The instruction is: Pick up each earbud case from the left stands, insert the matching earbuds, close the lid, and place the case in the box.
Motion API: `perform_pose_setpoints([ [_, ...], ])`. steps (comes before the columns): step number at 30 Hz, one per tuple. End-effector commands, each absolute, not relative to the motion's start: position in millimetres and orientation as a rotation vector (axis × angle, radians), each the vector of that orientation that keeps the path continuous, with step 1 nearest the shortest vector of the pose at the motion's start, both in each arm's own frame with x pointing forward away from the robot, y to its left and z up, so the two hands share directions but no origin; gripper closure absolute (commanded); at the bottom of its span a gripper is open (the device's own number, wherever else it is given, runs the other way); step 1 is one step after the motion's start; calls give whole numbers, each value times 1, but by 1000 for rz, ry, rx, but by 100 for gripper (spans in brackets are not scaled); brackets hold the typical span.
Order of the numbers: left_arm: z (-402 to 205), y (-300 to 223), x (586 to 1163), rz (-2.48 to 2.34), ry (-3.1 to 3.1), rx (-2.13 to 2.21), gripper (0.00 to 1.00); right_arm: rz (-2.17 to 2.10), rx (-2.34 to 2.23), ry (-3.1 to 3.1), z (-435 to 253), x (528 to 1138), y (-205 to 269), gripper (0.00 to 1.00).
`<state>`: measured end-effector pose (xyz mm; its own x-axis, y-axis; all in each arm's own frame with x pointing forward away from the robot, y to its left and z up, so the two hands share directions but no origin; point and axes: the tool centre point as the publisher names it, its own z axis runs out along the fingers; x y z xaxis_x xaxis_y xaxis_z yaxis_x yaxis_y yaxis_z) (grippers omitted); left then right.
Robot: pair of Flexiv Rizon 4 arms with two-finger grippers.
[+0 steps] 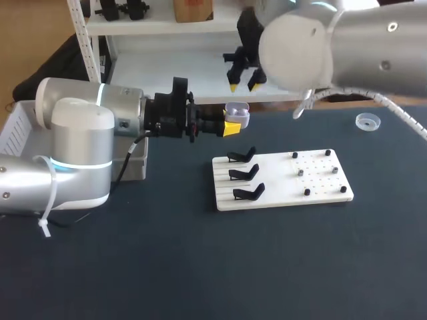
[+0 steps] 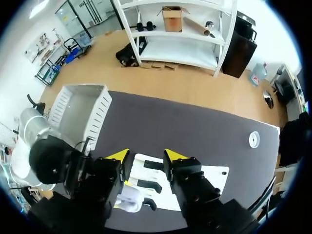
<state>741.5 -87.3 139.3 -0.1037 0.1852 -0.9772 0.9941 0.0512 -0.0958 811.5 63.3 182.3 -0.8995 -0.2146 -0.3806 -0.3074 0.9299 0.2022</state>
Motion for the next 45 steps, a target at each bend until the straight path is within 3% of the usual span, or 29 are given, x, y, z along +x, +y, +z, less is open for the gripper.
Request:
perform_pose_setpoints([
  [1, 139, -88, 741, -1154, 1442, 1263, 100, 354, -380, 2753, 173, 805, 62, 56],
  [28, 139, -88, 741, -1154, 1442, 1263, 100, 468, -331, 2720, 201, 759, 47, 54],
  [29, 139, -88, 741, -1154, 1442, 1263, 100, 503, -313, 2708, 206, 756, 44, 52],
  [31, 139, -88, 741, -1154, 1442, 1263, 100, 559, -280, 2691, 211, 750, 37, 36],
  [34, 139, -88, 741, -1154, 1442, 1263, 100, 628, -229, 2682, 205, 740, 25, 28],
  [36, 143, -81, 741, -1143, 1435, 1261, 100, 684, -187, 2682, 197, 732, 17, 0],
  [45, 179, -12, 754, -967, 1475, 1265, 100, 790, 52, 2741, 150, 701, -19, 0],
])
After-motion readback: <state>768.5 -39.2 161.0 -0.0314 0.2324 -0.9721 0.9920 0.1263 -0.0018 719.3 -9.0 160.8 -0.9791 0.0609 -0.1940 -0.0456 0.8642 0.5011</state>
